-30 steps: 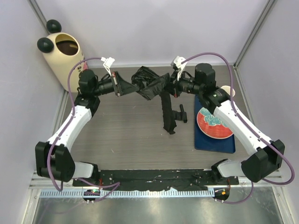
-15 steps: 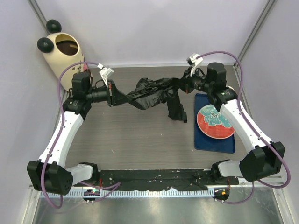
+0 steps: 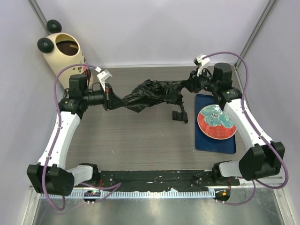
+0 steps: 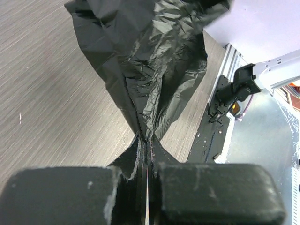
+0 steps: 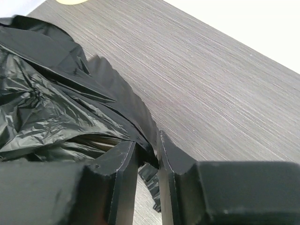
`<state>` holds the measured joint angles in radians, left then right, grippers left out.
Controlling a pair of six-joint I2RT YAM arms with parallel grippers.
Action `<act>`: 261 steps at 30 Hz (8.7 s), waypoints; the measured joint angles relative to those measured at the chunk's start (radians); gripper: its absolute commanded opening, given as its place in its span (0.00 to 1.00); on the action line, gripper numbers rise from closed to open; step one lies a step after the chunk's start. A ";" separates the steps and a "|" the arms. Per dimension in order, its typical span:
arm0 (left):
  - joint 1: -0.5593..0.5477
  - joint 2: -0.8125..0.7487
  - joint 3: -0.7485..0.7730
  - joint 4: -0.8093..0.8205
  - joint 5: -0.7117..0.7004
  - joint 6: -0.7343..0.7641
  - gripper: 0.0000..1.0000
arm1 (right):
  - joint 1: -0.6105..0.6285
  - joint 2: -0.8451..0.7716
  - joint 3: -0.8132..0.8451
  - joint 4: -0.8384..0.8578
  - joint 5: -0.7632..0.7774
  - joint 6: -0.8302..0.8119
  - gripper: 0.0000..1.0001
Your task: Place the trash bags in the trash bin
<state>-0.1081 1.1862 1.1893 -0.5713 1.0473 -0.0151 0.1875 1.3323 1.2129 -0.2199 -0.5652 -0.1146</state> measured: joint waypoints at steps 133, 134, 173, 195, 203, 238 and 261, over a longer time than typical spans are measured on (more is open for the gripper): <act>-0.177 0.106 -0.243 0.569 -0.321 -0.415 0.06 | 0.332 0.668 0.161 -0.125 -0.064 0.682 0.94; -0.177 0.108 -0.243 0.570 -0.321 -0.417 0.07 | 0.332 0.669 0.155 -0.117 -0.065 0.684 0.94; -0.038 0.193 -0.031 0.088 -0.239 -0.188 0.84 | 0.321 0.373 0.171 -0.057 -0.163 0.367 0.01; 0.016 0.267 0.120 -0.063 -0.251 -0.309 0.87 | 0.362 0.373 0.230 -0.087 -0.109 0.347 0.01; 0.017 0.267 0.232 -0.243 -0.390 -0.211 0.97 | 0.383 0.373 0.270 -0.122 -0.061 0.315 0.01; -0.083 0.103 0.504 0.352 -0.400 -0.030 0.00 | 0.211 0.257 0.626 -0.042 -0.047 0.155 0.01; -0.041 0.164 0.724 0.790 -0.500 -0.317 0.00 | -0.037 0.393 1.056 0.117 -0.050 0.326 0.01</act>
<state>-0.1490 1.3502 1.9129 0.2184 0.5468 -0.3325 0.1509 1.7252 2.2684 -0.1028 -0.6151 0.2115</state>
